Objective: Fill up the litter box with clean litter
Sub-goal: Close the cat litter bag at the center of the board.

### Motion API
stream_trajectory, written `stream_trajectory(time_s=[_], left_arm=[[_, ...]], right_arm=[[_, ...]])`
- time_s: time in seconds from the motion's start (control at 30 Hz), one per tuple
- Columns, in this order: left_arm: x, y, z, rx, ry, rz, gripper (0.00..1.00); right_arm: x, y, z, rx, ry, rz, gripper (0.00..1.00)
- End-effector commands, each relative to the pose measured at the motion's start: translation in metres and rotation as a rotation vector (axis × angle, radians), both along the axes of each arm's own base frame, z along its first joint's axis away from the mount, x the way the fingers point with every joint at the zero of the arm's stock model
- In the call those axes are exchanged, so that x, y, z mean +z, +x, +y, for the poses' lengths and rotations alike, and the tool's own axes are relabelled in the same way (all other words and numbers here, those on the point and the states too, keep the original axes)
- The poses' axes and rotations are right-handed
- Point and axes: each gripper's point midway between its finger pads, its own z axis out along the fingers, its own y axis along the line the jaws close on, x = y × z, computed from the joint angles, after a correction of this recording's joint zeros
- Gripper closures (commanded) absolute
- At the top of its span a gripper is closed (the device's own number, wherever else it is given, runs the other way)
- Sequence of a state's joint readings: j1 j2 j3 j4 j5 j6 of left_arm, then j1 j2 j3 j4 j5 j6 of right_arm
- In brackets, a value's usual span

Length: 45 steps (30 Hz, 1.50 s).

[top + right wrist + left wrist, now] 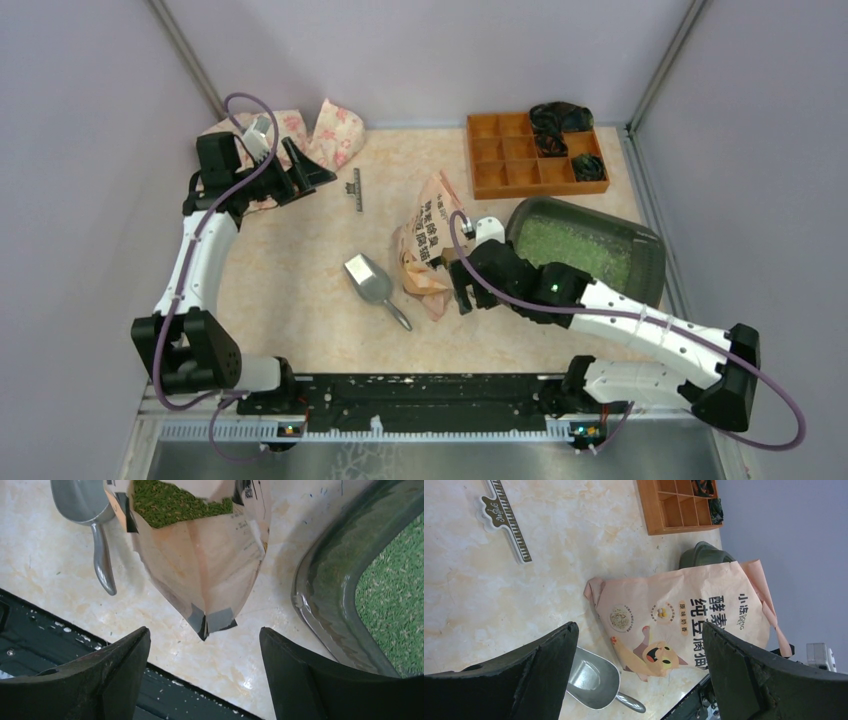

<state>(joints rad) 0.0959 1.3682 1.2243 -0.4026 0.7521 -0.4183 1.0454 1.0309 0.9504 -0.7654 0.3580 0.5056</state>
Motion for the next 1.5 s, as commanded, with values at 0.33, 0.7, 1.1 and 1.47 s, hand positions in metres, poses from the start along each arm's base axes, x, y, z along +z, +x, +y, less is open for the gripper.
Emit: stream_trajectory(time_s=[0.33, 0.7, 1.1, 1.47], left_arm=[[0.010, 0.004, -0.003, -0.026, -0.001, -0.041, 0.01], [0.007, 0.005, -0.002, -0.026, -0.003, -0.031, 0.01], [0.002, 0.006, -0.002, -0.028, 0.003, -0.027, 0.01], [0.000, 0.005, -0.005, -0.036, -0.017, -0.023, 0.01]], right_arm=[[-0.004, 0.051, 0.021, -0.034, 0.122, -0.113, 0.15], [-0.002, 0.068, 0.049, 0.070, 0.186, -0.145, 0.19], [0.043, 0.072, 0.055, 0.106, 0.170, -0.165, 1.00], [0.153, 0.107, 0.087, 0.231, 0.173, -0.217, 1.00]])
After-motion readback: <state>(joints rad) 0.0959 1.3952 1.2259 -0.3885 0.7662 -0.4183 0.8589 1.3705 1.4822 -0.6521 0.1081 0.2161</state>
